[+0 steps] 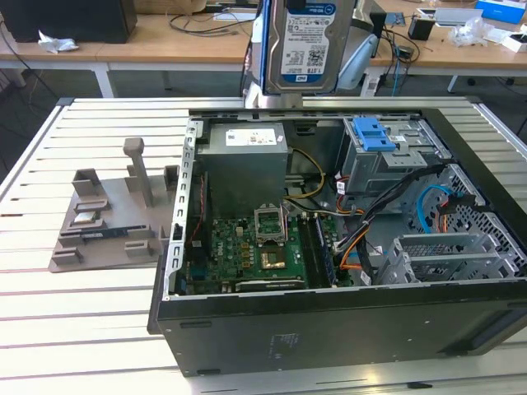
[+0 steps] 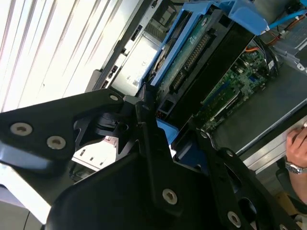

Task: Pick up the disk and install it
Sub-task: 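Pick up the disk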

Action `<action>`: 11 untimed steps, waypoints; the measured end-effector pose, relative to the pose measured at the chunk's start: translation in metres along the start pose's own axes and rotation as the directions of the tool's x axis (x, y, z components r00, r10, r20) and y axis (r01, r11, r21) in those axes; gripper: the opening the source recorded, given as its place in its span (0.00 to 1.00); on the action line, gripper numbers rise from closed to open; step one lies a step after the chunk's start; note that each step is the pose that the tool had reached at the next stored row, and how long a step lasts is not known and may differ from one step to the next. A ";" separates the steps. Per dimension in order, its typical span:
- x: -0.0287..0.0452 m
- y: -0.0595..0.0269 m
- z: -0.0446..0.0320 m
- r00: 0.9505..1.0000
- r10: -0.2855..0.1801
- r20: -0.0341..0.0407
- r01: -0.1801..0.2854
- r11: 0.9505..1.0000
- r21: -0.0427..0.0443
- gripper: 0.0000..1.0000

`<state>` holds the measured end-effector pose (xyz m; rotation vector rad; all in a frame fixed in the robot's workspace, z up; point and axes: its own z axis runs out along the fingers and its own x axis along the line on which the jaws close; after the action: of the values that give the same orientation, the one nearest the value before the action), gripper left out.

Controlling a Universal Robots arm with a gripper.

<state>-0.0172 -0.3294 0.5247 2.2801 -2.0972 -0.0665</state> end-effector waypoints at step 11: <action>0.0202 -0.0014 -0.0001 1.000 0.000 0.000 0.000 1.000 -0.001 0.36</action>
<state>-0.0141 -0.3494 0.5247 2.2798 -2.0970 -0.0671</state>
